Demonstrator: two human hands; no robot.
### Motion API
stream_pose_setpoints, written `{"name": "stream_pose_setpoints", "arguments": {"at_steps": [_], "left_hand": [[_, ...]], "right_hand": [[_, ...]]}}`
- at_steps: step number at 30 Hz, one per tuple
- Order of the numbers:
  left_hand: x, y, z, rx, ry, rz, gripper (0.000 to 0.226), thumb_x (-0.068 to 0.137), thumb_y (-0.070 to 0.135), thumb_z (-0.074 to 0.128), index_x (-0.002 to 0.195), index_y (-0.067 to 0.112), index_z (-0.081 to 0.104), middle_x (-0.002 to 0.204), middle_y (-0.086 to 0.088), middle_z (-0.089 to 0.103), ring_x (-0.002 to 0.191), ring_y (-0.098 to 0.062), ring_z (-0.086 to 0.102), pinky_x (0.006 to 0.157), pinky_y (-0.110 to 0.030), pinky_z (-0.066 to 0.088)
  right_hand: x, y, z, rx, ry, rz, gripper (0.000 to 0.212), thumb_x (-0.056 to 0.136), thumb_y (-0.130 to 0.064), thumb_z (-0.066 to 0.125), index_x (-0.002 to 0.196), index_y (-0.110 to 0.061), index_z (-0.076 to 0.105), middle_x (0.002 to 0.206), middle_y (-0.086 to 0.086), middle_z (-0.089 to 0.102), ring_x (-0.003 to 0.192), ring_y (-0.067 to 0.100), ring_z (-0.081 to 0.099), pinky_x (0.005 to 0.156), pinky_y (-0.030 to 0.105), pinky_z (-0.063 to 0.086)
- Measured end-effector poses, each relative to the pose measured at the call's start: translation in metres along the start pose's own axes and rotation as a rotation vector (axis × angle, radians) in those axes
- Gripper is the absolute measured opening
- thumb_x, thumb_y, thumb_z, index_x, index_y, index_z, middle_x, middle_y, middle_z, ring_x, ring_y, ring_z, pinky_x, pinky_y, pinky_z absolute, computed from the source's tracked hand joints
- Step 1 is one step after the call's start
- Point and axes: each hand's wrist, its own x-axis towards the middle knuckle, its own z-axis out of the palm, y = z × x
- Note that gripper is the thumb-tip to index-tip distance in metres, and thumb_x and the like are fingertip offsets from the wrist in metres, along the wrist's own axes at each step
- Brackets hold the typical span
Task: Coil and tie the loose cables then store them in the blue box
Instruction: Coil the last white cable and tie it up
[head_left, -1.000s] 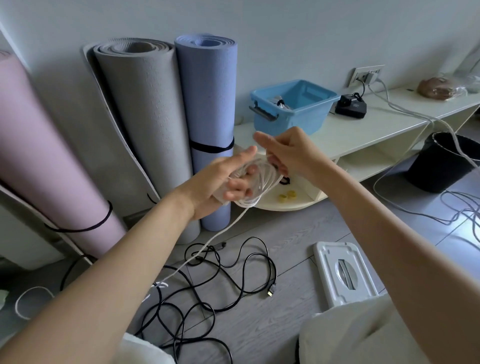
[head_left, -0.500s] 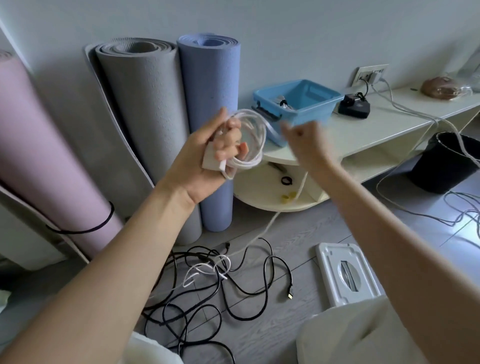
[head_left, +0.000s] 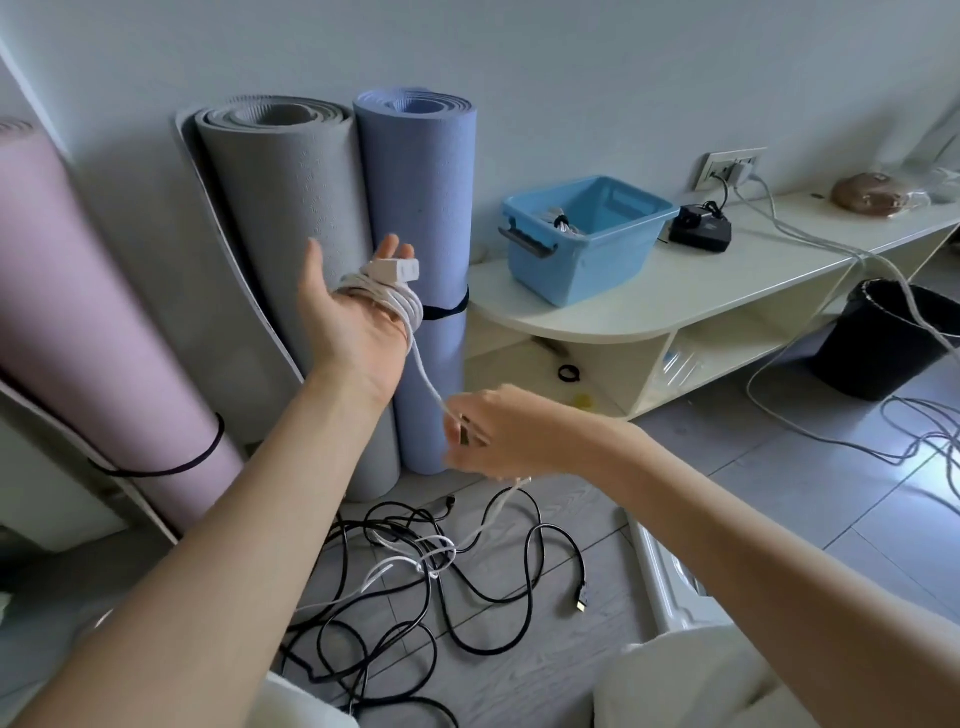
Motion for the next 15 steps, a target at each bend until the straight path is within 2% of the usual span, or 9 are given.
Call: {"name": "stream_pose_setpoints", "arguments": {"at_steps": [3, 5, 6, 8, 10, 11, 12, 13, 15], "left_hand": [[0.005, 0.012, -0.007, -0.179, 0.058, 0.001, 0.063, 0.087, 0.056, 0.040, 0.098, -0.004, 0.057, 0.070, -0.009, 0.054, 0.046, -0.011, 0.048, 0.043, -0.015, 0.037], [0.011, 0.024, -0.014, -0.222, 0.081, 0.040, 0.065, 0.087, 0.056, 0.039, 0.085, -0.006, 0.060, 0.065, -0.009, 0.053, 0.045, -0.010, 0.043, 0.046, -0.012, 0.031], [0.012, 0.028, -0.013, -0.193, 0.066, 0.049, 0.068, 0.088, 0.056, 0.038, 0.079, -0.006, 0.063, 0.066, -0.008, 0.054, 0.048, -0.010, 0.044, 0.051, -0.013, 0.031], [0.009, 0.026, -0.007, -0.006, 0.006, 0.023, 0.072, 0.090, 0.058, 0.034, 0.079, -0.005, 0.067, 0.070, -0.009, 0.062, 0.057, -0.011, 0.050, 0.059, -0.015, 0.035], [0.000, 0.014, 0.001, 0.226, -0.071, -0.083, 0.076, 0.089, 0.063, 0.032, 0.113, -0.004, 0.057, 0.097, -0.014, 0.069, 0.071, -0.014, 0.061, 0.065, -0.018, 0.042], [-0.004, 0.005, 0.004, 0.328, -0.111, -0.163, 0.080, 0.088, 0.066, 0.030, 0.128, -0.001, 0.048, 0.113, -0.015, 0.065, 0.077, -0.016, 0.064, 0.066, -0.020, 0.046], [-0.009, -0.004, 0.005, 0.434, -0.162, -0.258, 0.082, 0.087, 0.068, 0.027, 0.136, 0.003, 0.040, 0.117, -0.015, 0.063, 0.082, -0.018, 0.065, 0.065, -0.021, 0.049], [-0.014, -0.012, 0.005, 0.556, -0.233, -0.359, 0.082, 0.086, 0.071, 0.022, 0.134, 0.007, 0.042, 0.111, -0.016, 0.062, 0.084, -0.021, 0.063, 0.063, -0.020, 0.050], [-0.022, -0.023, 0.004, 0.812, -0.378, -0.489, 0.082, 0.084, 0.073, 0.010, 0.115, 0.010, 0.052, 0.104, -0.017, 0.055, 0.090, -0.024, 0.054, 0.058, -0.016, 0.050]], "right_hand": [[-0.006, -0.001, 0.007, -0.050, -0.196, -0.030, 0.016, 0.092, -0.022, 0.052, 0.105, -0.013, 0.054, 0.074, 0.003, 0.069, 0.066, 0.015, 0.066, 0.064, 0.022, 0.051], [-0.007, 0.000, 0.005, -0.067, -0.253, -0.020, 0.016, 0.093, -0.017, 0.047, 0.106, -0.012, 0.055, 0.072, 0.003, 0.069, 0.067, 0.014, 0.066, 0.069, 0.023, 0.052], [-0.007, 0.002, 0.001, -0.063, -0.226, -0.013, 0.016, 0.094, -0.015, 0.044, 0.104, -0.011, 0.056, 0.067, 0.001, 0.066, 0.062, 0.011, 0.063, 0.070, 0.024, 0.051], [-0.006, 0.007, -0.008, -0.105, -0.064, -0.020, 0.019, 0.095, -0.014, 0.040, 0.097, -0.011, 0.058, 0.059, -0.009, 0.055, 0.052, 0.004, 0.052, 0.062, 0.024, 0.045], [-0.004, 0.012, -0.015, -0.149, 0.096, -0.055, 0.020, 0.096, -0.020, 0.040, 0.094, -0.020, 0.060, 0.064, -0.009, 0.051, 0.060, 0.012, 0.048, 0.063, 0.028, 0.039], [-0.004, 0.013, -0.017, -0.137, 0.145, -0.088, 0.020, 0.096, -0.024, 0.040, 0.093, -0.023, 0.060, 0.070, -0.006, 0.054, 0.067, 0.017, 0.050, 0.068, 0.030, 0.042], [-0.005, 0.012, -0.019, -0.113, 0.172, -0.123, 0.020, 0.096, -0.028, 0.041, 0.091, -0.026, 0.060, 0.075, -0.002, 0.058, 0.071, 0.021, 0.052, 0.073, 0.033, 0.045], [-0.007, 0.010, -0.021, -0.086, 0.177, -0.145, 0.021, 0.096, -0.030, 0.041, 0.090, -0.027, 0.060, 0.075, 0.000, 0.060, 0.072, 0.023, 0.055, 0.075, 0.036, 0.048], [-0.014, 0.006, -0.029, -0.019, 0.134, -0.149, 0.022, 0.097, -0.029, 0.042, 0.084, -0.024, 0.060, 0.056, -0.006, 0.055, 0.055, 0.019, 0.056, 0.064, 0.031, 0.051]]}}
